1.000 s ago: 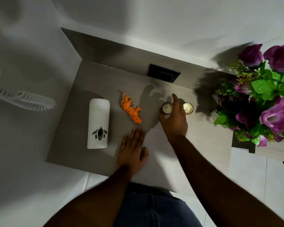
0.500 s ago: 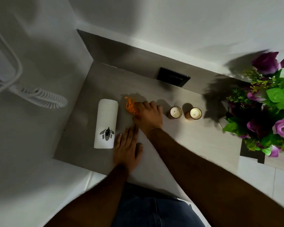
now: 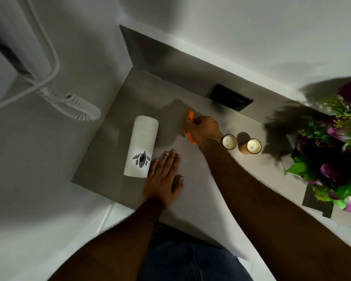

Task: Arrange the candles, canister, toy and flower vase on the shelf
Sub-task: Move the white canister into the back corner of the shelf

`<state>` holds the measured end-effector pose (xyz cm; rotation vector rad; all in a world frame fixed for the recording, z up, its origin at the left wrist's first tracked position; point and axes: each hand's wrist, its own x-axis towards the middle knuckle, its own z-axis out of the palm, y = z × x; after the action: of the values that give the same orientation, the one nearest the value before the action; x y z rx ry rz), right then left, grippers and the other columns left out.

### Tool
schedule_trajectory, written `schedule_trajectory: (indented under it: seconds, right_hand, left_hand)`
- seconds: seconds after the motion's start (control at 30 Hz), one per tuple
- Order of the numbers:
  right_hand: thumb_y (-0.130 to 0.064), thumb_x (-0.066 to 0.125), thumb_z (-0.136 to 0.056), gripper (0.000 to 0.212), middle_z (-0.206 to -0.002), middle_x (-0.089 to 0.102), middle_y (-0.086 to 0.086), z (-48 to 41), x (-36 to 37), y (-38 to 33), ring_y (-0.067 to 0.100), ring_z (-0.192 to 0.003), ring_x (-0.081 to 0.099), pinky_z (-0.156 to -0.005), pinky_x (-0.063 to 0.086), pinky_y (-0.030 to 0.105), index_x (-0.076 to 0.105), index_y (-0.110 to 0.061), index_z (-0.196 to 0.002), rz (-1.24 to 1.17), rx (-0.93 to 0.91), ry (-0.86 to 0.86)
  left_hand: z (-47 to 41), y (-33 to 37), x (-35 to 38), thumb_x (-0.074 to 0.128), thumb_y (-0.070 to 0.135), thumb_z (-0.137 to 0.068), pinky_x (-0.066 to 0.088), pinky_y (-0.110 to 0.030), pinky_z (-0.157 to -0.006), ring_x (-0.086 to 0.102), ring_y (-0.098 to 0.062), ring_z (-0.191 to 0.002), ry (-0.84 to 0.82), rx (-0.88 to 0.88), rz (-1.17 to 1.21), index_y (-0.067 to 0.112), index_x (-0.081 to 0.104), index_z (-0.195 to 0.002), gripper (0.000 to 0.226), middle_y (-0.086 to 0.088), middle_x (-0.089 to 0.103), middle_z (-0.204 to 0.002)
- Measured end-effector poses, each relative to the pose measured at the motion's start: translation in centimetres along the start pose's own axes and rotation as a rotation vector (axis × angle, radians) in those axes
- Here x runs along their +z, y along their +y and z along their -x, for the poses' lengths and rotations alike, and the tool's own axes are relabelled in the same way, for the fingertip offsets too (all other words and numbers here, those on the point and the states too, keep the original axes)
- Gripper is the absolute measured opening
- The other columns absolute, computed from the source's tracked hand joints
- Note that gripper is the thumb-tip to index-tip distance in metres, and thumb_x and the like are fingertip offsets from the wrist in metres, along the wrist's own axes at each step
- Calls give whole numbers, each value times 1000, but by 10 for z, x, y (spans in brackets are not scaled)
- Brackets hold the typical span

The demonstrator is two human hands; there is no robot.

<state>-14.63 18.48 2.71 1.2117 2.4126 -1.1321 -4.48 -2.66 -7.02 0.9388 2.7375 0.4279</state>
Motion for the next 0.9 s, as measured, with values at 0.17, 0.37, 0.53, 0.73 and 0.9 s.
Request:
schedule_trajectory:
  seconds: [0.17, 0.37, 0.53, 0.73, 0.9]
  right_hand:
    - [-45, 69, -86, 61, -137, 56, 9, 20, 5, -6, 32, -127, 51, -98, 49, 42, 58, -23, -141, 259, -450, 250]
    - [-23, 76, -84, 104, -177, 3, 8, 42, 58, -59, 42, -162, 2, -127, 13, 66, 14, -43, -165, 1032, -1169, -400]
    - [-35, 68, -92, 69, -164, 39, -3, 37, 86, -74, 30, -158, 26, -125, 17, 60, 41, -39, -155, 1145, -1379, -361]
    - [-49, 83, -69, 81, -138, 62, -4, 18, 75, -100, 27, -128, 60, -105, 43, 52, 51, -35, -142, 392, -837, -189]
    - [-37, 95, -66, 74, -115, 71, -8, 16, 57, -88, -5, -98, 68, -85, 56, 14, 55, -29, -128, -218, -463, -26]
  left_hand:
    - [0, -1, 2, 39, 51, -109, 10, -49, -137, 9, -21, -169, 34, 4, 20, 21, 16, -174, 76, -3, 14, -183]
    - [1, 1, 4, 55, 45, -102, 35, -52, -127, 63, -38, -136, 165, 3, 28, 8, 69, -140, 55, -15, 70, -142]
    - [3, -2, 8, 59, 43, -99, 34, -52, -125, 64, -38, -136, 237, 10, 38, 9, 74, -133, 51, -14, 74, -139]
    - [1, -10, -1, 53, 46, -105, 20, -64, -131, 22, -29, -167, 185, -138, 49, 26, 47, -163, 62, -8, 33, -178]
    - [0, -42, -9, 46, 48, -107, 16, -59, -133, 9, -24, -169, 137, -194, -7, 35, 21, -173, 72, 0, 14, -183]
